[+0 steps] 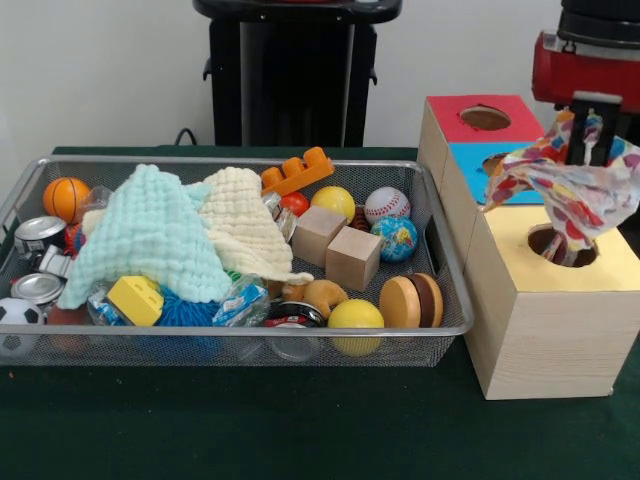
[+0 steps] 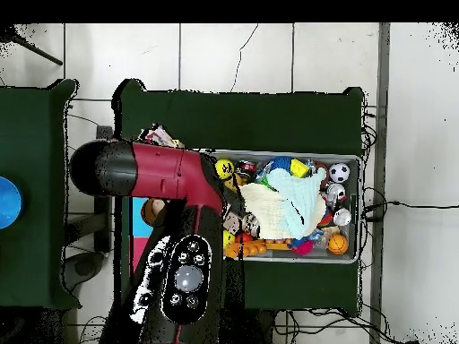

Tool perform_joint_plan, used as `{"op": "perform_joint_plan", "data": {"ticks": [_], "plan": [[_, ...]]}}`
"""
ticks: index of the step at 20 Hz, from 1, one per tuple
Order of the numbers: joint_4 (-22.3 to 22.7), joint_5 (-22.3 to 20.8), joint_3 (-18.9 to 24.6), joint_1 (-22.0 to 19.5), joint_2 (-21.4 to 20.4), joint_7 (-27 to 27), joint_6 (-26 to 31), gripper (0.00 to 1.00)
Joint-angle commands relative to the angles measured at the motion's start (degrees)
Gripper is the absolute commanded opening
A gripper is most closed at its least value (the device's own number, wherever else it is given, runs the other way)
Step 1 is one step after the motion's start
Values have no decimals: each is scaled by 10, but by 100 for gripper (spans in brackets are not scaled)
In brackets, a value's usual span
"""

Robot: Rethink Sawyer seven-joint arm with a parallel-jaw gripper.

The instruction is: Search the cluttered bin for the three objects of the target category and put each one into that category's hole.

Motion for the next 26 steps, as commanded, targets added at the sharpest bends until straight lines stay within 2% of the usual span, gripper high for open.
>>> {"op": "perform_joint_plan", "data": {"ticks": [1,6,11,15,19,23,26], "plan": [[12,33,28,-1,70,174,-50,0],[5,52,3,22,101,203,-90,0],[-1,73,-27,44,130,226,-73,0],[18,89,-39,56,146,235,-65,0],[52,105,-41,64,138,252,-34,0],[76,107,-42,65,109,247,2,0],[83,117,-26,58,128,250,-23,0]]}}
